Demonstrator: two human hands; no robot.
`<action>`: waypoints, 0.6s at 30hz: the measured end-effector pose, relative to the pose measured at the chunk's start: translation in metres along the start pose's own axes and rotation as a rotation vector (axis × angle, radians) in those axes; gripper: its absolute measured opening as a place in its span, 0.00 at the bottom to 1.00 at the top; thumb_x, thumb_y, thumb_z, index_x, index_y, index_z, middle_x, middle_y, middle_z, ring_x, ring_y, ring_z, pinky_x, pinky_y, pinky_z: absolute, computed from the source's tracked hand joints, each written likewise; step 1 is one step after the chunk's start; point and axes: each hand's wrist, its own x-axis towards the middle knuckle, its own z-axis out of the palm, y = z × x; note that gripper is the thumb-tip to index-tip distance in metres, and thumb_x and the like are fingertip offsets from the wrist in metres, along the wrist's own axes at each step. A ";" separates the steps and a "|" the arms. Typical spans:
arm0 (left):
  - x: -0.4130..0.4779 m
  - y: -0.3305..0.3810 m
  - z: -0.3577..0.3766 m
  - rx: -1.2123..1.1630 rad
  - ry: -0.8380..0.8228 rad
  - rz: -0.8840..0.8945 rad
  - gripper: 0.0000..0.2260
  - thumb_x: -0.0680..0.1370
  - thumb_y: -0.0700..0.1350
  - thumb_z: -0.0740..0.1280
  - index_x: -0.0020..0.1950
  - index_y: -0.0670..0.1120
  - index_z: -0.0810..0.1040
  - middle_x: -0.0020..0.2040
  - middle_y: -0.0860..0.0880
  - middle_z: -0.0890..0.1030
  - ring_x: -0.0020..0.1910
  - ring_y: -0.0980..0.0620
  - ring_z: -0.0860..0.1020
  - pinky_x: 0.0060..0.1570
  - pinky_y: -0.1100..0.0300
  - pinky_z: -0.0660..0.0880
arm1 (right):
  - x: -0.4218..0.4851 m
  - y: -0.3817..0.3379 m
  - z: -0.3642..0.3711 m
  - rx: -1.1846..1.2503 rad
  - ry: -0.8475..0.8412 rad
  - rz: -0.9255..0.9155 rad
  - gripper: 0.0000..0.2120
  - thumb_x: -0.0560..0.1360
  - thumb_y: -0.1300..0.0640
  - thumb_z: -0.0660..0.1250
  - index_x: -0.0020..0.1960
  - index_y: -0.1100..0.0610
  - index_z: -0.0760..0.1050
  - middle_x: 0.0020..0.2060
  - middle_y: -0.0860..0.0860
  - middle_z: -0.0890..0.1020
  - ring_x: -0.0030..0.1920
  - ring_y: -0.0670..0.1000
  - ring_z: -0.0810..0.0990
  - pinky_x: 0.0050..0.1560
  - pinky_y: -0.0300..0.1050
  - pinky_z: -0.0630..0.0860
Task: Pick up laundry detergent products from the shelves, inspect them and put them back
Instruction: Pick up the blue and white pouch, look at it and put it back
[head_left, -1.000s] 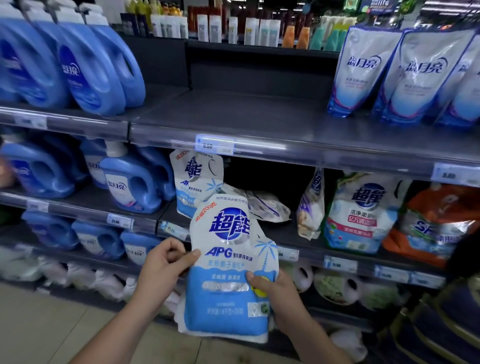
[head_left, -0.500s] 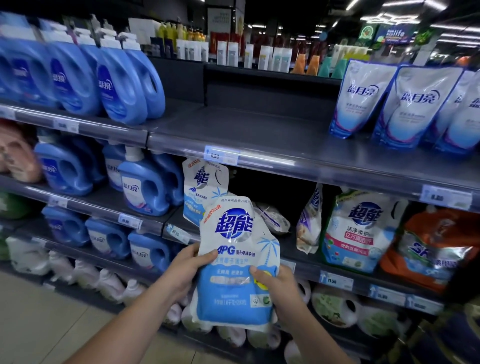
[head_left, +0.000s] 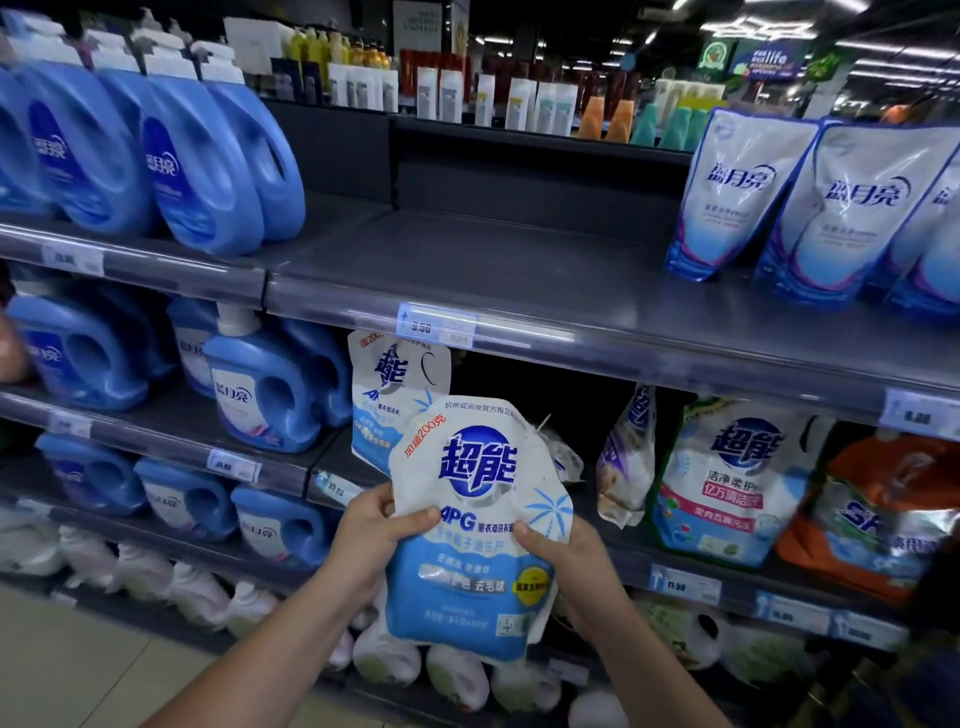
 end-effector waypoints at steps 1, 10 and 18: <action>0.007 0.002 0.001 0.003 -0.009 0.007 0.22 0.64 0.30 0.79 0.57 0.35 0.82 0.51 0.35 0.87 0.44 0.41 0.87 0.45 0.50 0.86 | 0.006 0.001 0.002 -0.001 0.045 -0.019 0.21 0.71 0.58 0.78 0.62 0.61 0.83 0.58 0.62 0.87 0.58 0.65 0.87 0.62 0.70 0.81; 0.073 0.016 0.028 0.003 -0.126 0.005 0.26 0.64 0.32 0.80 0.60 0.37 0.77 0.50 0.42 0.89 0.47 0.45 0.88 0.45 0.52 0.85 | 0.051 -0.013 -0.001 -0.060 0.343 -0.141 0.13 0.77 0.67 0.74 0.48 0.49 0.88 0.50 0.54 0.90 0.51 0.58 0.90 0.52 0.59 0.85; 0.118 0.009 0.063 0.068 -0.133 0.038 0.18 0.68 0.26 0.77 0.48 0.42 0.75 0.46 0.46 0.89 0.43 0.51 0.87 0.43 0.56 0.84 | 0.070 -0.028 -0.025 -0.095 0.466 -0.186 0.07 0.77 0.66 0.74 0.54 0.57 0.86 0.49 0.58 0.90 0.49 0.62 0.90 0.51 0.61 0.86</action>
